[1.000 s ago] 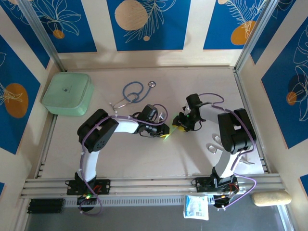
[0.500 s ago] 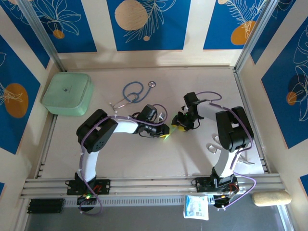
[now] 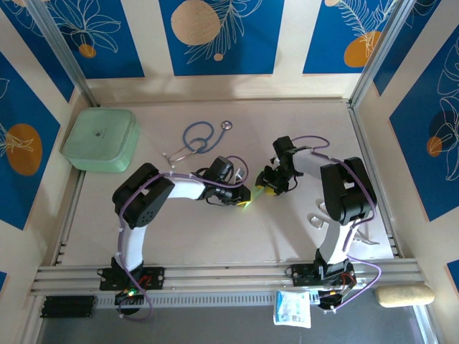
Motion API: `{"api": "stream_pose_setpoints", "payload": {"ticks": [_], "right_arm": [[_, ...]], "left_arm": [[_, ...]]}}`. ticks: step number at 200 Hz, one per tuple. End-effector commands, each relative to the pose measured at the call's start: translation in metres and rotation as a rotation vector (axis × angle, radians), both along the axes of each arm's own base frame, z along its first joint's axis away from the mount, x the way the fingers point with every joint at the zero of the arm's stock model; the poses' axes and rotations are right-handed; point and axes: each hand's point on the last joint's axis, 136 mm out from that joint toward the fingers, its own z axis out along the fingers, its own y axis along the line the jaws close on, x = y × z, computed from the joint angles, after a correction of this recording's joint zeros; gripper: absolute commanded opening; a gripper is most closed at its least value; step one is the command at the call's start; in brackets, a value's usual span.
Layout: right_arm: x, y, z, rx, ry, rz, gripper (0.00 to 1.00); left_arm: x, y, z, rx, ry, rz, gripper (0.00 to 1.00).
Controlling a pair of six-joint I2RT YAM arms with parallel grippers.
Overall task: Fold a paper plane with a square sheet of paper (pick it up from the middle)
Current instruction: Fold the wing for the fifth time at the center of the table.
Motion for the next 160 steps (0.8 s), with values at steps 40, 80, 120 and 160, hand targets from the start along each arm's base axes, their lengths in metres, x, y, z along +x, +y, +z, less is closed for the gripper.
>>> {"api": "stream_pose_setpoints", "payload": {"ticks": [40, 80, 120, 160], "right_arm": [[-0.004, 0.003, -0.003, 0.019, -0.001, 0.008, 0.49], [0.009, 0.006, 0.043, 0.153, -0.153, 0.018, 0.53], [0.007, 0.004, 0.033, 0.100, -0.135, 0.059, 0.54], [0.010, 0.011, 0.019, 0.083, -0.108, 0.090, 0.53]], "left_arm": [[-0.003, 0.017, -0.015, 0.061, 0.042, 0.039, 0.12], [0.002, 0.011, -0.005, -0.016, 0.059, 0.066, 0.11], [0.004, 0.008, 0.000, -0.051, 0.066, 0.074, 0.10], [0.005, 0.009, 0.001, -0.053, 0.068, 0.079, 0.10]]}}
